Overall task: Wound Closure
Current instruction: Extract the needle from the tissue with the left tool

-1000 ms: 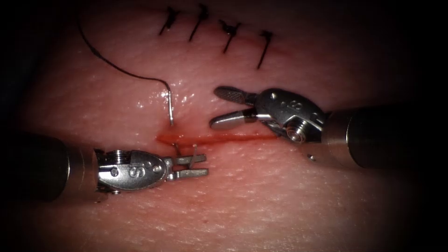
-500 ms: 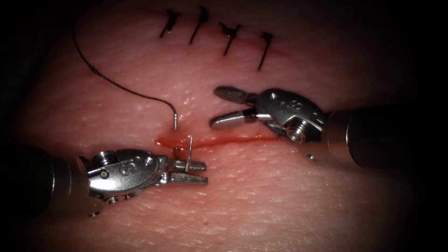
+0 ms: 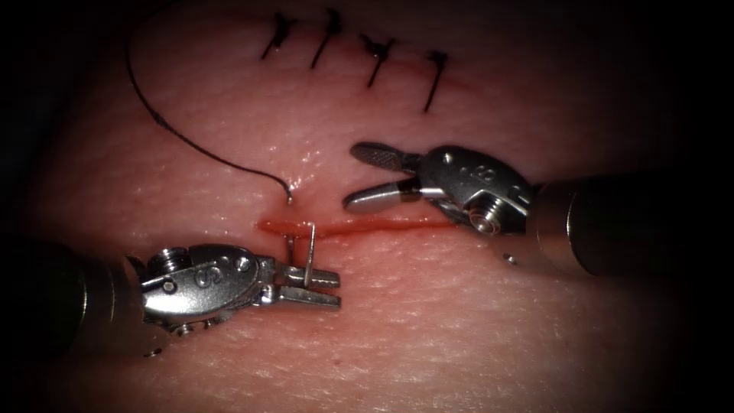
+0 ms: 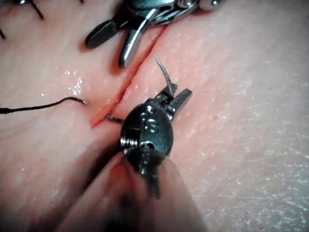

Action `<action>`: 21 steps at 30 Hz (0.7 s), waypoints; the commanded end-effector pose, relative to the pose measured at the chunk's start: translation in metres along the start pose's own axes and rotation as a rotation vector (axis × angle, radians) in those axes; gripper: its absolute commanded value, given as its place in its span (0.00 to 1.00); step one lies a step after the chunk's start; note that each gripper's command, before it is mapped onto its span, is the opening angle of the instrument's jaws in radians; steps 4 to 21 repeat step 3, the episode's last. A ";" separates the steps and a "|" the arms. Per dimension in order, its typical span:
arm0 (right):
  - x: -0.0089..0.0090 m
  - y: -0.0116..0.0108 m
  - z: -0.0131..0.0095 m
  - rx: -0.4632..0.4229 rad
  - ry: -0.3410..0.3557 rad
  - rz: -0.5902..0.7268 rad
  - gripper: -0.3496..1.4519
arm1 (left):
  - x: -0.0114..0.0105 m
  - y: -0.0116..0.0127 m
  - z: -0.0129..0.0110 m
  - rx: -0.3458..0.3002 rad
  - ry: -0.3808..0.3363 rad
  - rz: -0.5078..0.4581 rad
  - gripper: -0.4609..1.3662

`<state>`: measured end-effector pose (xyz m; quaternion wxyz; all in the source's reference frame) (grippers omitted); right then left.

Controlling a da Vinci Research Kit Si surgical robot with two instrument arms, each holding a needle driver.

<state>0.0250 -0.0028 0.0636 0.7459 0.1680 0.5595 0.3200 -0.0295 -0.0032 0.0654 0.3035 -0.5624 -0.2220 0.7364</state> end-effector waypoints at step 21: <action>0.0000 -0.0002 -0.0001 0.000 0.000 0.000 0.65 | 0.0000 0.0000 0.0000 -0.005 0.000 0.025 0.06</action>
